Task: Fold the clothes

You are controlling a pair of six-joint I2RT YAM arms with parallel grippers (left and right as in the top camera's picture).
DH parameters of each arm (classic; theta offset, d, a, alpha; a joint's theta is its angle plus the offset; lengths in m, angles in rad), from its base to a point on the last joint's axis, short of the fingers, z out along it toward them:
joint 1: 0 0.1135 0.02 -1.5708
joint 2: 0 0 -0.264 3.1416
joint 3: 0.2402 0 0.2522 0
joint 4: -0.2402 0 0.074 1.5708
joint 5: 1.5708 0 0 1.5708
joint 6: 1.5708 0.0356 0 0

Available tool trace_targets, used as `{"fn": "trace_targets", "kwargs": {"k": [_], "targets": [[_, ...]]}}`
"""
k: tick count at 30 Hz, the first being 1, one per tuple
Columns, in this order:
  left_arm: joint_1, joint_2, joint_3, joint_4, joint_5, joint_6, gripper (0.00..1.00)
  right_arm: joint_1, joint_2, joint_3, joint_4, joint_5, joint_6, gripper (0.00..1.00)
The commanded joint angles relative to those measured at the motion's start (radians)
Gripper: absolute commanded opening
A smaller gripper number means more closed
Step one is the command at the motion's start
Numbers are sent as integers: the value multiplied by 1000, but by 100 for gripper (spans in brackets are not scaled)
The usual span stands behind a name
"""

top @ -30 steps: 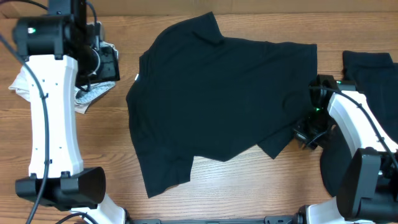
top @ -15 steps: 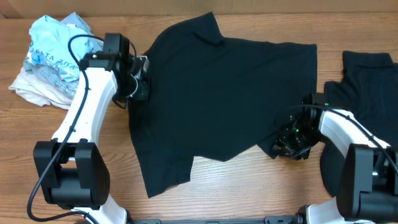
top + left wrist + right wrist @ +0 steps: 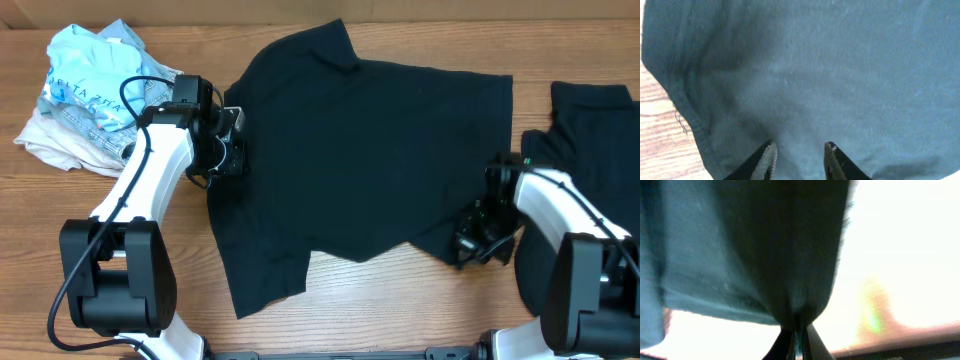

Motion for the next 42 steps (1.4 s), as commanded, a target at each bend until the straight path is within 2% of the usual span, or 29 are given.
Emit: {"fn": "trace_targets", "kwargs": {"k": [1, 7, 11, 13, 17, 19, 23, 30, 34, 38, 40, 42], "targets": [[3, -14, -2, 16, 19, 19, 39, 2, 0, 146, -108, 195, 117, 4], [3, -14, -3, 38, 17, 19, 46, 3, 0, 175, -185, 198, 131, 4], [3, -9, -4, 48, -37, 19, 46, 3, 0, 159, -192, 215, 138, 4], [3, 2, -8, 60, -69, 19, 45, 3, 0, 136, -188, 249, 203, 4], [3, 41, -26, 114, -57, 19, 31, 3, 0, 80, -129, 284, 283, 4], [3, 69, -28, 139, -41, 14, 19, 3, 0, 49, -78, 284, 289, 4], [3, 122, -28, 173, -43, 11, 17, -5, 0, 14, -35, 303, 331, 4], [10, 262, -28, 220, -130, 9, 15, -91, 0, 4, -29, 340, 354, 6], [43, 322, -28, 228, -202, -51, 6, -134, 0, 4, -18, 324, 270, 6], [100, 327, -11, 257, -165, -68, 6, -126, 0, 8, 23, 217, 140, 7], [119, 326, 36, 242, -119, -67, 7, -105, 0, 8, 53, 134, 43, 14], [128, 325, 103, 200, -78, -55, 9, -84, 0, 8, 85, -14, -97, 29]]}}
